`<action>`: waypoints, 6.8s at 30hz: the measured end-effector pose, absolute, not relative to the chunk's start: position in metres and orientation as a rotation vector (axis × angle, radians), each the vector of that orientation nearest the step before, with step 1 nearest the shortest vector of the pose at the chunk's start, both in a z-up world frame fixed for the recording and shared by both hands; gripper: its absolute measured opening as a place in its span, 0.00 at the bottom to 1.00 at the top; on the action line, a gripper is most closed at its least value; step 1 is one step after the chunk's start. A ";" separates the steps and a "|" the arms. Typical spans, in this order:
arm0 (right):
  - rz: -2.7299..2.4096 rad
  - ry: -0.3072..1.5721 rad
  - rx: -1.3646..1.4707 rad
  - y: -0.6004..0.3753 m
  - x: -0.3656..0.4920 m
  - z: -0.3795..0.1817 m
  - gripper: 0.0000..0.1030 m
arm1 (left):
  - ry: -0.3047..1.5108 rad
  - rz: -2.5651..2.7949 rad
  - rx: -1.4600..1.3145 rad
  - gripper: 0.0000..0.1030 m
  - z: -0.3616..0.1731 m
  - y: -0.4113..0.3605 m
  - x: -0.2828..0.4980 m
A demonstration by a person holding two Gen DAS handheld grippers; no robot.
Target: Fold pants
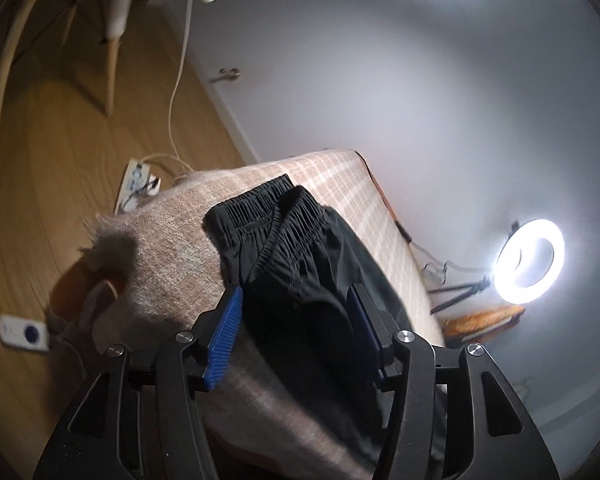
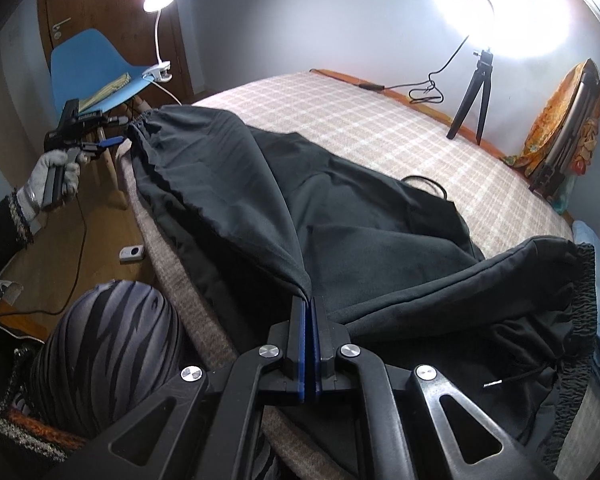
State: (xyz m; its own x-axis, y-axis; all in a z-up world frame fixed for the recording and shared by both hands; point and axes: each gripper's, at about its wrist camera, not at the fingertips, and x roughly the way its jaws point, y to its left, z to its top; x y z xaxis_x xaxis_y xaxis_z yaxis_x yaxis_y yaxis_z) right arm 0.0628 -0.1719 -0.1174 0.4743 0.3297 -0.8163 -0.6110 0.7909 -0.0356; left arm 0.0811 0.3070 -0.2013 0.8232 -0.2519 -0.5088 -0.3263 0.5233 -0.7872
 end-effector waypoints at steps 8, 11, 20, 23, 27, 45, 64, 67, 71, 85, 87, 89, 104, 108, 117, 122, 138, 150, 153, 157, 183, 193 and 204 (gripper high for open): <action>0.586 0.948 -0.380 -0.171 0.059 -0.127 0.00 | 0.723 0.127 -0.908 0.32 -0.196 0.294 0.102; 0.585 0.953 -0.402 -0.169 0.061 -0.127 0.01 | 0.732 0.161 -0.879 0.24 -0.199 0.293 0.098; 0.598 0.961 -0.396 -0.162 0.065 -0.130 0.01 | 0.713 0.156 -0.595 0.13 -0.170 0.271 0.105; 0.599 0.958 -0.393 -0.161 0.065 -0.133 0.01 | 0.702 0.116 -0.546 0.12 -0.154 0.268 0.121; 0.594 0.960 -0.382 -0.163 0.066 -0.135 0.01 | 0.668 0.035 -0.500 0.11 -0.126 0.261 0.144; 0.608 0.970 -0.398 -0.154 0.061 -0.136 0.01 | 0.833 0.035 -0.672 0.11 -0.205 0.320 0.139; 0.625 0.939 -0.217 -0.174 0.056 -0.127 0.34 | 0.834 0.258 -0.493 0.36 -0.164 0.326 0.101; 0.579 0.906 -0.106 -0.194 0.054 -0.118 0.41 | 0.797 0.190 -0.456 0.36 -0.146 0.306 0.093; 0.454 0.842 0.043 -0.231 0.053 -0.107 0.50 | 0.782 0.053 -0.398 0.36 -0.131 0.261 0.102; 0.044 0.781 0.266 -0.355 0.041 -0.101 0.64 | 0.807 -0.410 -0.269 0.36 -0.104 0.082 0.163; -0.006 0.776 0.283 -0.371 0.038 -0.102 0.66 | 0.813 -0.477 -0.258 0.36 -0.097 0.053 0.173; -0.049 0.773 0.316 -0.390 0.034 -0.106 0.66 | 0.819 -0.522 -0.240 0.40 -0.093 0.031 0.181; -0.214 0.810 0.525 -0.478 0.013 -0.151 0.67 | 0.950 -0.853 -0.152 0.62 -0.095 -0.168 0.248; -0.199 0.819 0.565 -0.484 0.018 -0.161 0.67 | 0.994 -0.897 -0.133 0.62 -0.106 -0.215 0.260; -0.168 0.836 0.623 -0.496 0.024 -0.180 0.67 | 1.062 -0.849 0.000 0.62 -0.144 -0.286 0.286; -0.151 0.815 0.680 -0.505 0.026 -0.186 0.67 | 1.088 -0.836 0.020 0.62 -0.159 -0.303 0.297; -0.156 0.771 0.791 -0.520 0.036 -0.191 0.19 | 0.963 -0.939 0.082 0.04 -0.153 -0.325 0.278; -0.205 0.685 0.687 -0.517 0.008 -0.148 0.08 | 0.890 -1.182 0.147 0.02 -0.115 -0.347 0.205; -0.230 0.682 0.671 -0.522 -0.006 -0.144 0.07 | 0.885 -1.268 0.191 0.02 -0.111 -0.360 0.177; -0.256 0.697 0.695 -0.529 -0.023 -0.151 0.07 | 0.898 -1.377 0.302 0.02 -0.120 -0.382 0.138; -0.007 0.883 0.816 -0.557 0.022 -0.160 0.51 | 0.993 -1.363 0.368 0.13 -0.132 -0.371 0.109; -0.027 0.936 0.679 -0.532 0.016 -0.153 0.07 | 0.889 -1.018 0.223 0.13 -0.090 -0.222 0.159; -0.131 1.001 0.546 -0.531 0.003 -0.156 0.12 | 0.840 -0.498 -0.035 0.13 -0.084 -0.007 0.172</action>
State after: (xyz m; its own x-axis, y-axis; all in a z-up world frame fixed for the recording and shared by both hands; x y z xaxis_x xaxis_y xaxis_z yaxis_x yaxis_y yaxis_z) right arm 0.0032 -0.5310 -0.1560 0.5436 0.1407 -0.8274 0.3488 0.8588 0.3752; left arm 0.1717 -0.0072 -0.0844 0.5600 -0.4360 -0.7046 0.4091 0.8850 -0.2224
